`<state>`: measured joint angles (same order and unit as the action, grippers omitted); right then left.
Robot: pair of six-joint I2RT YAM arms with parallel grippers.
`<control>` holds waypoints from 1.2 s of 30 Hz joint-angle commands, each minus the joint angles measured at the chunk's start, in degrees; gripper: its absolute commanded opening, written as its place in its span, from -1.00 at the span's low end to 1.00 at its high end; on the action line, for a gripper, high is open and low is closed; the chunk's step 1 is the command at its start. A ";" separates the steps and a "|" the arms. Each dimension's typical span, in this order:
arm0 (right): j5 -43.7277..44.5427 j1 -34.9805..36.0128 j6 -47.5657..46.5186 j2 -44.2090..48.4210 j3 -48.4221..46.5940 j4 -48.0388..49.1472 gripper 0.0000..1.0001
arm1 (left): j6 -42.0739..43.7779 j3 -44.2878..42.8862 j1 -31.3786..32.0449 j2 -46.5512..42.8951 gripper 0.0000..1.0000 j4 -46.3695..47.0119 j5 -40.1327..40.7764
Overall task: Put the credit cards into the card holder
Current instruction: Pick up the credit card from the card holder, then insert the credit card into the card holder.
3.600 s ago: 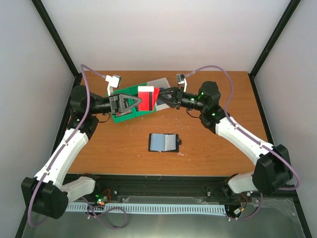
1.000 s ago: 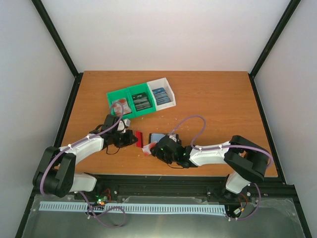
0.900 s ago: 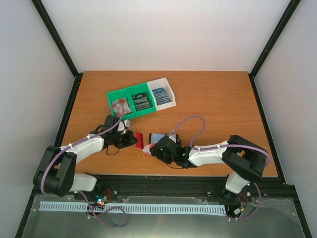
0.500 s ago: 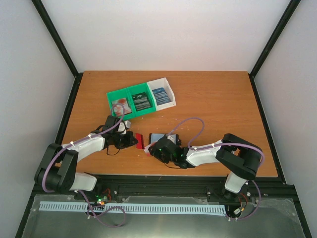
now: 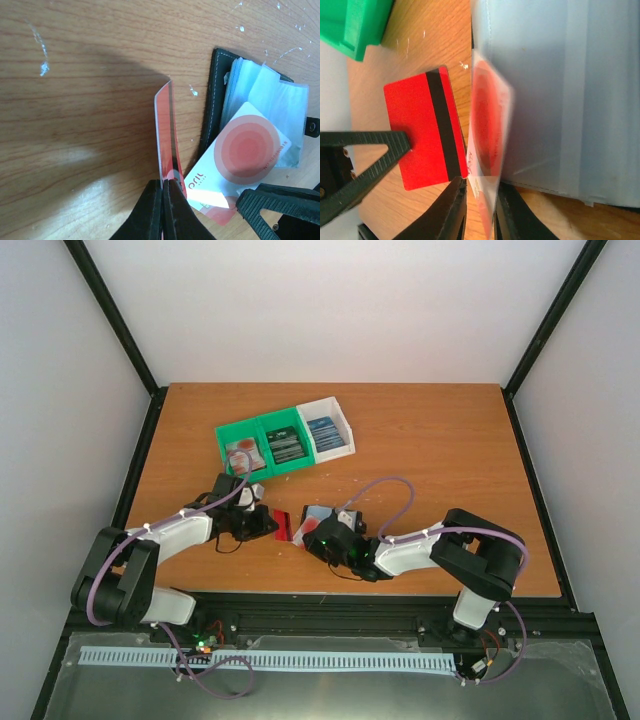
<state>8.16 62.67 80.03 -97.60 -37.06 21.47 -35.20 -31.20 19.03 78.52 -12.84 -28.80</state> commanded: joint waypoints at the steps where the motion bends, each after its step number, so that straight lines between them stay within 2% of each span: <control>1: 2.59 0.52 0.03 -0.54 -0.03 2.44 -0.69 | 0.31 -0.22 0.24 0.27 -0.99 -1.90 0.62; 7: 2.14 0.19 -0.28 -0.80 -0.04 2.65 -0.94 | 0.31 -0.59 0.30 -0.27 -0.99 -2.53 0.80; 11: 2.13 -0.69 -3.86 1.87 0.82 2.74 -0.95 | 0.67 -1.79 0.27 -2.38 -0.99 -4.11 1.79; 15: -0.91 -3.12 -10.59 9.74 3.56 1.62 -0.94 | 2.29 -4.88 0.23 -6.01 -0.99 -7.67 2.78; 21: -6.63 -9.43 -19.65 28.00 7.32 -13.50 -0.94 | 8.12 -11.00 0.24 -10.32 -0.99 -11.47 -0.56; 27: -16.05 -19.73 -26.47 40.69 9.12 -27.33 -0.94 | 11.18 -13.30 0.29 -5.64 -0.99 -9.06 -8.83; 31: -23.33 -23.99 -29.95 40.49 9.20 -29.10 -0.95 | 14.47 -15.96 0.31 0.57 -0.99 -10.35 -11.72; 36: -30.60 -24.71 -30.79 32.14 9.54 -22.01 -0.94 | 16.63 -17.78 0.31 6.93 -0.99 -11.37 -12.90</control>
<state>-14.13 38.50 52.25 -60.07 -28.67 -3.42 -22.57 -46.11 19.09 82.35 -22.98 -38.59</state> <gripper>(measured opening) 0.031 0.027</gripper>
